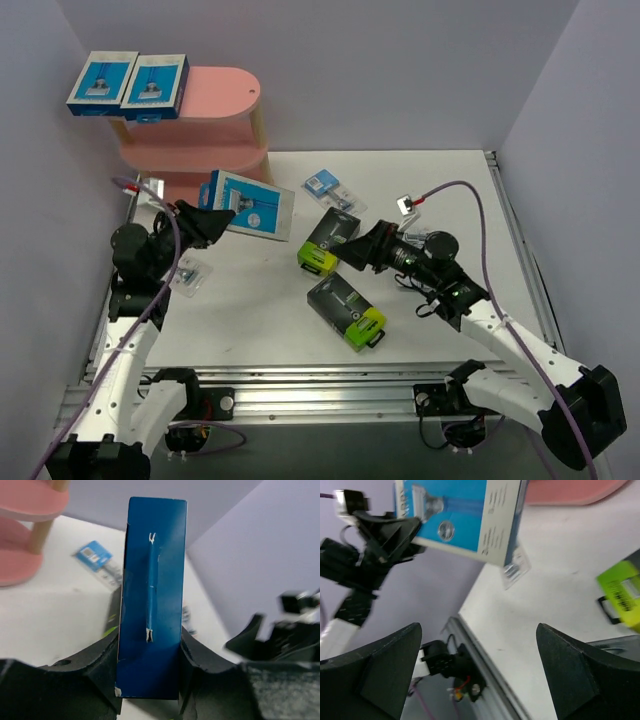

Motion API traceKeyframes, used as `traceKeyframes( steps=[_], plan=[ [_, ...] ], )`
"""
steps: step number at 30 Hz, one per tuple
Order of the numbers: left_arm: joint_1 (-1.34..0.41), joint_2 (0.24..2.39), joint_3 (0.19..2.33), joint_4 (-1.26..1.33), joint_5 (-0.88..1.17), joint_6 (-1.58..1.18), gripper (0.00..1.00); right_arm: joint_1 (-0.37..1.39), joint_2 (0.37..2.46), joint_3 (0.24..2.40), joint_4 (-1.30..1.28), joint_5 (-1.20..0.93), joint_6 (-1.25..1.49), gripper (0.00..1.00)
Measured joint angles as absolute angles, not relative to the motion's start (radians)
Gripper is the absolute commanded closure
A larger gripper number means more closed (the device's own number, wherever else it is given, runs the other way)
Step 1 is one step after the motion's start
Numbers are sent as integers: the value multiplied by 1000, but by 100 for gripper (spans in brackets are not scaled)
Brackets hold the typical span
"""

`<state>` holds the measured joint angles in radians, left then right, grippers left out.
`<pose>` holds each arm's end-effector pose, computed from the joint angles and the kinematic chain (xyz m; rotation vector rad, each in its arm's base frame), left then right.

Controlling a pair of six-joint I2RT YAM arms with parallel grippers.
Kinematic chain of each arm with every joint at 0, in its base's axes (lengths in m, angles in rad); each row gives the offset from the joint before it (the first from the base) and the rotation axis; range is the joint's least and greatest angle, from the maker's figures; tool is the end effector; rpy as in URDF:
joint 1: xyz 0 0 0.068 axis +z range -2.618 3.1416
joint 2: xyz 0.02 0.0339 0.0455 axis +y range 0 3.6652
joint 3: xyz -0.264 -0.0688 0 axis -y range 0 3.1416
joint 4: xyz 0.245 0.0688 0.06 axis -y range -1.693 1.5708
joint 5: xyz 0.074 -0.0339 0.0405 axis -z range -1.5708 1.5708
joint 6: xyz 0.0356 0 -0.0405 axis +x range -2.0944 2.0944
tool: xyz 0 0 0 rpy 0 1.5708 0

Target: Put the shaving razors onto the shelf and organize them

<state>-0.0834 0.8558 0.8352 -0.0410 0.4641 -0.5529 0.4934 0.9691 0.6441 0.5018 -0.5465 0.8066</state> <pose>0.1967 -0.0324 0.3613 -0.0274 1.6970 -0.8591 0.1891 0.1227 0.3281 -0.2631 1.5663 1.4247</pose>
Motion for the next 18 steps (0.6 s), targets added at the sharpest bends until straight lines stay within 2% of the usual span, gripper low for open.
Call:
traceKeyframes(
  steps=[4, 9, 13, 18],
  plan=[
    [25, 846, 609, 410, 533, -1009, 98, 603, 1024, 597, 683, -543, 937, 7],
    [113, 899, 399, 880, 493, -1449, 98, 646, 1095, 612, 815, -543, 992, 6],
    [131, 920, 323, 1079, 472, -1636, 98, 667, 1202, 656, 889, -537, 1013, 7],
    [137, 830, 276, 1164, 465, -1742, 98, 690, 1312, 696, 932, -530, 1025, 7]
  ],
)
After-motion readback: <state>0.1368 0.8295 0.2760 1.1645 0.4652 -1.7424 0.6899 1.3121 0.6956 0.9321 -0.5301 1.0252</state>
